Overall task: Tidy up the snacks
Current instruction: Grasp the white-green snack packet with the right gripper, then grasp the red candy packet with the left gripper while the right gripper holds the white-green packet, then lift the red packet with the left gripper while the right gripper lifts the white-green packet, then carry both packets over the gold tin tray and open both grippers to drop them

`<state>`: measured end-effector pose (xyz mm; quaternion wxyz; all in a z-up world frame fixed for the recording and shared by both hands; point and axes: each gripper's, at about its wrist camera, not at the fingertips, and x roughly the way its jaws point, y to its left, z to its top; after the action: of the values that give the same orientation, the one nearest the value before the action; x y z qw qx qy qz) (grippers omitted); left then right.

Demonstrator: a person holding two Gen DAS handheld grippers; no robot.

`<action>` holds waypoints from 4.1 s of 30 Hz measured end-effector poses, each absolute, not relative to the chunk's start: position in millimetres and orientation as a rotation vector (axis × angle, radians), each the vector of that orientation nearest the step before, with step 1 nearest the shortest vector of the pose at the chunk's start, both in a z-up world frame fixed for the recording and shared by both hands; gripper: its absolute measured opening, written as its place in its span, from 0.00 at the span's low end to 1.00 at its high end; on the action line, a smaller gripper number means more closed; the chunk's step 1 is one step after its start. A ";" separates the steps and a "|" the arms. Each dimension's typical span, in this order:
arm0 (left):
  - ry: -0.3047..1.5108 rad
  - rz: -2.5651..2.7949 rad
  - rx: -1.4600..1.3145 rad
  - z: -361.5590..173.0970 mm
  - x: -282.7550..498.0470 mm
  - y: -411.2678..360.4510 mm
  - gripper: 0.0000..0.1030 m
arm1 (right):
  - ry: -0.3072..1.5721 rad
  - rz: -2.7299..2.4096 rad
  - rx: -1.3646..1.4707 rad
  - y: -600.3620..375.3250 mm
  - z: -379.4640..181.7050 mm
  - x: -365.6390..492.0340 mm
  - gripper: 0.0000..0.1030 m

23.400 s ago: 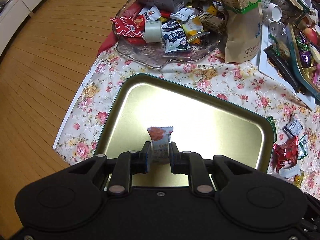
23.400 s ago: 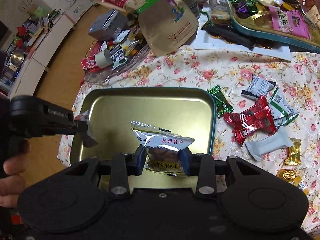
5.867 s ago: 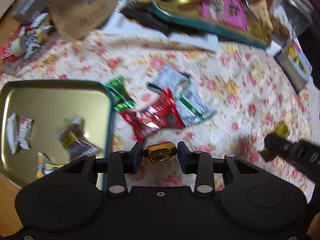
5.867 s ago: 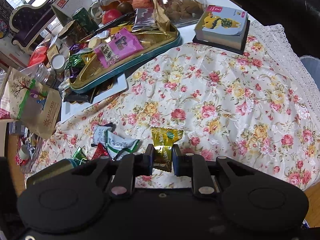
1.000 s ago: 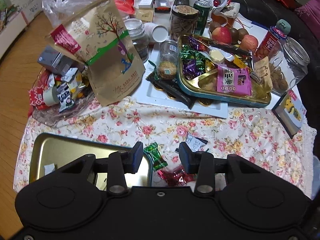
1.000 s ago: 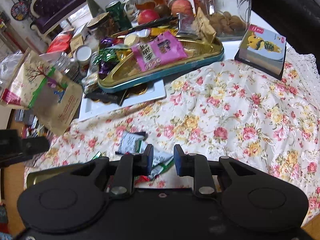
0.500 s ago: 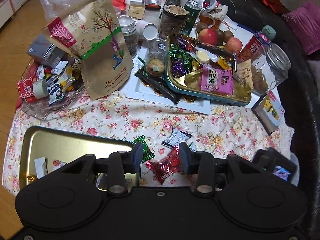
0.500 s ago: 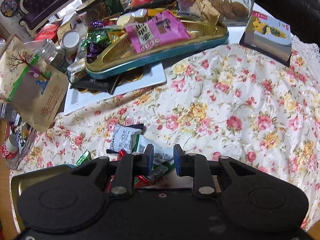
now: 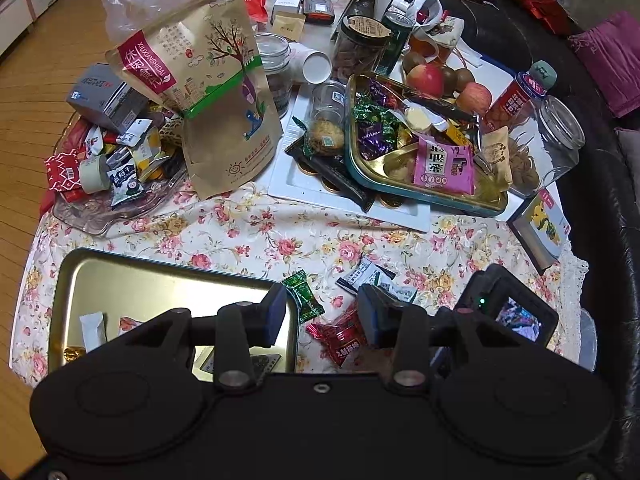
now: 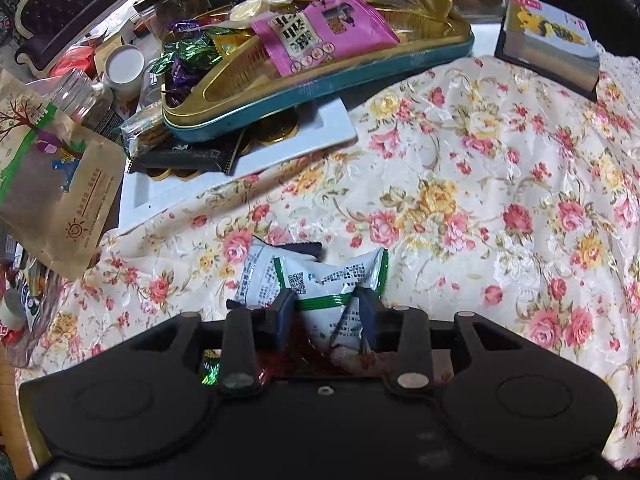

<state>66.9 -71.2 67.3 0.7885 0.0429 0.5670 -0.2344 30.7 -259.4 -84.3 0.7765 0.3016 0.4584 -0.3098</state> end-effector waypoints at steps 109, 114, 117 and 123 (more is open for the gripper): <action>1.383 -0.541 0.318 -61.6 13.3 -188.7 0.40 | 0.786 -0.531 0.916 -363.4 46.9 -116.6 0.31; 1.308 -0.448 0.230 -5.8 38.8 -161.6 0.41 | 0.794 -0.536 0.921 -364.0 44.4 -111.8 0.31; 1.251 -0.385 0.178 27.2 55.2 -133.2 0.41 | 0.806 -0.528 0.909 -358.7 43.0 -105.8 0.31; 1.155 -0.193 0.154 56.6 87.2 -66.5 0.41 | 0.848 -0.506 0.871 -337.5 36.1 -85.8 0.31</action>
<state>87.2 -66.5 56.6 0.8306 0.0725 0.5446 -0.0910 -85.8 -337.5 36.1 0.7910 0.4047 0.3940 -0.2350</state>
